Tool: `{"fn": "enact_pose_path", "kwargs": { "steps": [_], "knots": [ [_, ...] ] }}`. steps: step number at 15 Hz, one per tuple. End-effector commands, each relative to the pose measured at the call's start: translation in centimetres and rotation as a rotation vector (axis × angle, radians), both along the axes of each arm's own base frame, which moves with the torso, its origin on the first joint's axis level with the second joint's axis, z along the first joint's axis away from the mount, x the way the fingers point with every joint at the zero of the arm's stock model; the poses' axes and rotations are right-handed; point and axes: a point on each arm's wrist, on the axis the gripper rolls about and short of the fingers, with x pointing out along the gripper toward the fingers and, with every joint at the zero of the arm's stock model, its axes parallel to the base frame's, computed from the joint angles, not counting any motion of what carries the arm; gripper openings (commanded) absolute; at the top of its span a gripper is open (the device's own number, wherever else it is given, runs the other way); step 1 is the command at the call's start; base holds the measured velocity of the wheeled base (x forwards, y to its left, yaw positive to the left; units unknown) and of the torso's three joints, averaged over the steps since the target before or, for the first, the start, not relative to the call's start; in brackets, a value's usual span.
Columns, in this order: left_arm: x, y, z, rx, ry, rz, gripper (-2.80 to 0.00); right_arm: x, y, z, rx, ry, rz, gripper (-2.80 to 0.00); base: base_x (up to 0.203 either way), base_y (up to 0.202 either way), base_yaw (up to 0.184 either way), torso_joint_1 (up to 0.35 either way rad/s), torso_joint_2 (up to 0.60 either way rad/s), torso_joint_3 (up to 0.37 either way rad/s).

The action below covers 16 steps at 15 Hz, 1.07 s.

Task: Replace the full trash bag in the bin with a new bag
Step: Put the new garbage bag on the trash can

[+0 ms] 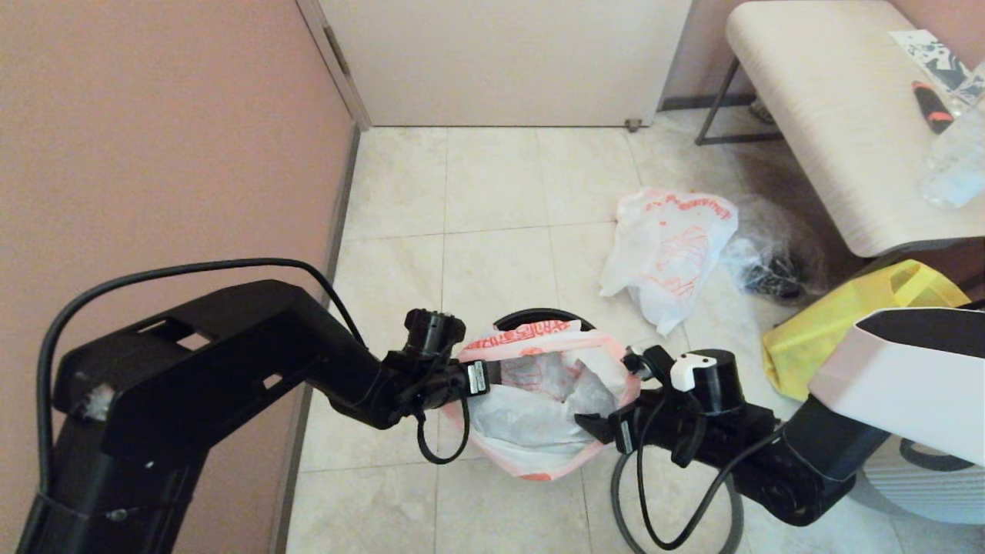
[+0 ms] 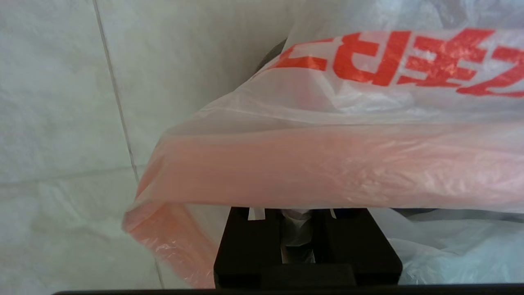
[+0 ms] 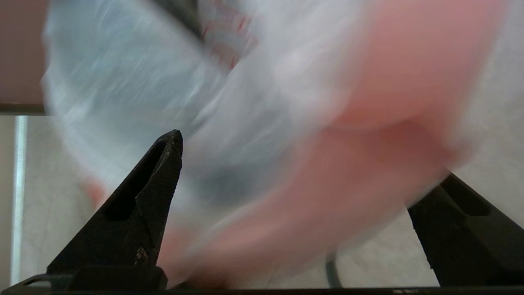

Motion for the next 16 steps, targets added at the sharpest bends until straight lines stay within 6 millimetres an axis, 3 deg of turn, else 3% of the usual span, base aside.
{"fn": "enact_pose_path", "kwargs": {
  "steps": [1,6,10,11,16],
  "knots": [
    [0.7,1.4,0.9,-0.031,-0.042,0.048,-2.80,-0.6,0.0,-0.2,0.005,-0.006,0.010,0.00,0.000,0.000,0.000,0.000,0.00,0.000],
    [2.0,3.4,1.6,-0.071,-0.068,0.136,-2.80,-1.9,0.1,0.7,0.073,-0.037,0.088,0.00,0.000,0.000,0.000,0.000,0.00,0.000],
    [2.2,3.6,1.6,-0.072,-0.071,0.154,-2.80,-2.3,1.0,2.4,0.142,-0.049,0.096,0.00,0.000,0.000,0.000,0.000,0.00,0.000],
    [2.2,3.6,1.5,-0.071,-0.068,0.153,-2.80,-2.2,1.5,2.7,0.144,-0.057,0.102,-2.80,0.000,0.000,0.000,0.000,0.00,0.000],
    [2.3,4.0,0.7,-0.093,-0.033,0.113,-2.80,0.2,6.1,5.1,0.060,-0.038,0.023,-2.80,0.000,0.000,0.000,0.000,0.00,0.000]
  ]
}}
